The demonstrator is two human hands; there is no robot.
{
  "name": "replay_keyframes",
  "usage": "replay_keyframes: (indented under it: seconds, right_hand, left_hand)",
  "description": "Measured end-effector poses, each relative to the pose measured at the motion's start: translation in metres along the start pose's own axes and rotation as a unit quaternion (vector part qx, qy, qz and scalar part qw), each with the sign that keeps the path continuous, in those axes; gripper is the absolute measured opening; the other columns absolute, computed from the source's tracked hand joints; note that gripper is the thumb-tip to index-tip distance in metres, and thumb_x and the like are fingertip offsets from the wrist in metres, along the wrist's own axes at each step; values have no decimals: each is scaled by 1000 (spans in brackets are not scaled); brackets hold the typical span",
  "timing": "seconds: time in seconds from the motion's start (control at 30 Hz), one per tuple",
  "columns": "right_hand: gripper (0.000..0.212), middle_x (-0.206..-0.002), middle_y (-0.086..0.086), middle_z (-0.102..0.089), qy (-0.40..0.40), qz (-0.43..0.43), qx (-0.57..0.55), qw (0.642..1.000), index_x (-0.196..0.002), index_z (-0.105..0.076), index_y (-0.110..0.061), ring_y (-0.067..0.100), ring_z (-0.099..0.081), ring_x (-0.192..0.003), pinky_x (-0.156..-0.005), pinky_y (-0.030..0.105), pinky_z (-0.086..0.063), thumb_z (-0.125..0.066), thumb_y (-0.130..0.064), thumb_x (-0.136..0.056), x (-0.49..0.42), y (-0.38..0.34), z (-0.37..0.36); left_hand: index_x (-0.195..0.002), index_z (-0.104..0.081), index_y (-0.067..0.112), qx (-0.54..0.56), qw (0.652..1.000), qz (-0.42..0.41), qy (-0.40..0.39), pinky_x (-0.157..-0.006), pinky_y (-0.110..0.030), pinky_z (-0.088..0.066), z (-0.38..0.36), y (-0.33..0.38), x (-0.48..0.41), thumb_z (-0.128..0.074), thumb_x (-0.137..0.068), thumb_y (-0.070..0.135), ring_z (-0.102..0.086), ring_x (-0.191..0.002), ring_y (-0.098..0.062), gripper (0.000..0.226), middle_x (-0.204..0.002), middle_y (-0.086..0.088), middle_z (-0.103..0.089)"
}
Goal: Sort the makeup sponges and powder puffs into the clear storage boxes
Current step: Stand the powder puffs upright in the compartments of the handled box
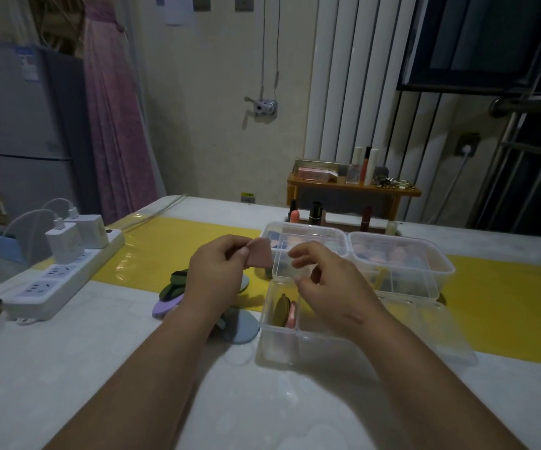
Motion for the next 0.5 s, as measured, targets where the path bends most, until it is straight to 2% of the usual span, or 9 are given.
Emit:
replay_keyframes:
  seconds: [0.1,0.2,0.33,0.43,0.5]
  right_hand:
    - [34,-129,-14,-57,-2,4,-4,1000,-128,-50,-36,0,-57,-88,-87,30,-52,-52,-19,-99,0,-1,0]
    - [27,-127,-14,-59,-16,9,-24,1000,-121,-53,-39,3,-57,-97,-87,29,-51,-51,-21,-101,0,-3,-2]
    - [19,-114,-15,-63,-6,25,-28,999,-111,-63,-34,4,-58,-94,-82,28,-52,-55,-21,-99,1,-2,0]
    - [16,-99,-18,-63,22,41,-46,998,-103,-68,-32,0,-56,-87,-71,14,-46,-59,-21,-95,2,-2,2]
    - [16,-91,-17,-65,36,45,-93,994,-96,-67,-34,-2,-56,-81,-65,10,-45,-62,-20,-92,2,-2,4]
  left_hand:
    - [-101,-73,18,102,992,61,-40,-63,-18,-45,-5,1,3,-55,-96,6,-58,-73,-10,22,-82,1,-69]
    - [-106,-72,15,140,985,74,-71,-66,-26,-49,-8,1,3,-57,-96,5,-60,-74,-15,21,-87,-7,-71]
    - [-104,-69,14,144,982,69,-100,-64,-26,-52,-10,3,3,-61,-92,2,-61,-69,-16,19,-78,-9,-67]
    - [-101,-67,12,144,981,67,-112,-60,-25,-48,-12,4,5,-60,-93,3,-62,-63,-10,14,-76,-4,-69]
    - [-99,-67,12,159,979,71,-103,-58,-22,-47,-11,4,4,-58,-93,2,-62,-63,-9,15,-79,-3,-71]
Point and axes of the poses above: each hand's wrist, its own x-axis away from the middle knuckle, its own z-axis out of the back of the hand, y = z × x, the point moved 3 cm from there along -x, towards the middle knuckle
